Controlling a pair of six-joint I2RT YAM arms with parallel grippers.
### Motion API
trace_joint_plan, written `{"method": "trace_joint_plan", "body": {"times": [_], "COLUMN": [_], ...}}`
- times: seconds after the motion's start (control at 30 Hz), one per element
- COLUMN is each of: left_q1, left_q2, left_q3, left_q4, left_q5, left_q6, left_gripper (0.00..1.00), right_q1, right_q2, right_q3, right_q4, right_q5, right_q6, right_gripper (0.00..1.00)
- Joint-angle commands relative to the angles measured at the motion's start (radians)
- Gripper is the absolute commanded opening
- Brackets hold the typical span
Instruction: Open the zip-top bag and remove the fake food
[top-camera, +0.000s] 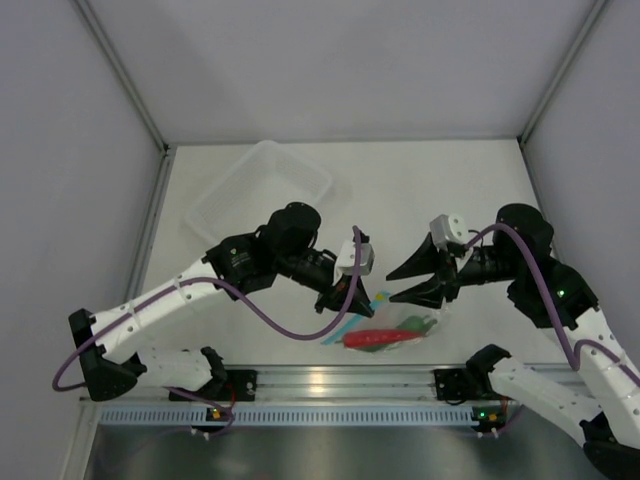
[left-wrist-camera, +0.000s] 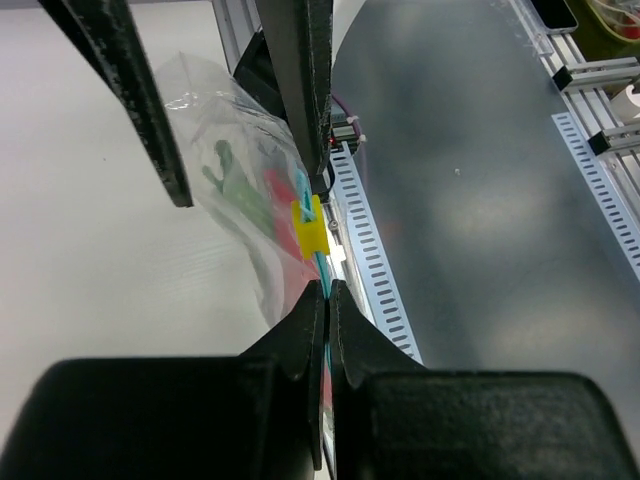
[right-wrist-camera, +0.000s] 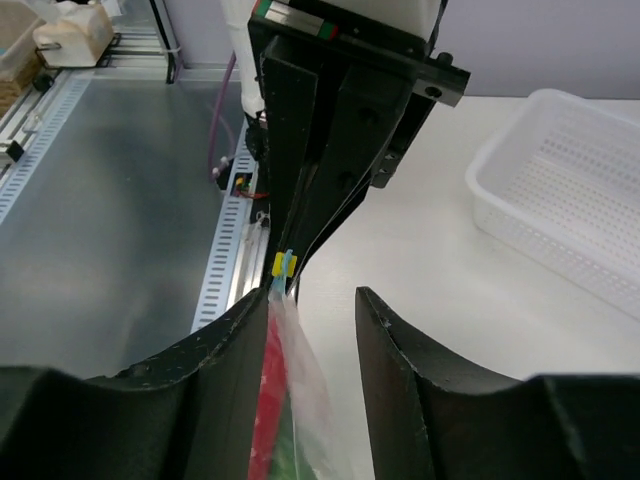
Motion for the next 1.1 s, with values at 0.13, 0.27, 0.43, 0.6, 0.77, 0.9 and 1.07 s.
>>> {"method": "trace_joint_plan", "body": {"times": [0.13,0.27,0.43,0.6,0.77,0.9,1.07], "left_q1": [-0.003,-0.003,-0.001,-0.003,-0.003,-0.003,-0.001], "left_q2": [-0.037,-0.025,0.001,-0.011,-0.029,-0.017,0.0], "left_q3": [0.002,0.02,0.056,0.057,0.056,0.068,0.102], "left_q4": [0.02,-0.006,-0.054,-0.069,-0.071,-0.072,-0.071], "left_q5": [0.009,-0.005,-0.026,-0.041,-0.074,-0.112,-0.228], "left_q6": [0.054,0.068,0.087,0.107,0.107,0.096,0.061], "left_gripper": [0.0,0.0,0.0,0.0,0.0,0.0,0.12], "right_q1": [0.041,0.079,0.114,0.134,0.137,0.141,0.145], "right_q2": [0.028,0.05,0.065,0.062,0.047,0.04,0.03], "right_q3": [-0.017,0.004,0.02,0.02,0.012,0.013,0.02], "right_q4": [-0.029,-0.02,-0.034,-0.066,-0.066,-0.06,-0.043], "right_q5": [0.022,0.059,0.09,0.108,0.117,0.137,0.237], "right_q6": [-0.006,0.006,0.007,-0.016,-0.013,0.001,0.03], "right_gripper": [0.3,0.22,0.17,0.13,0.03,0.0,0.0]}}
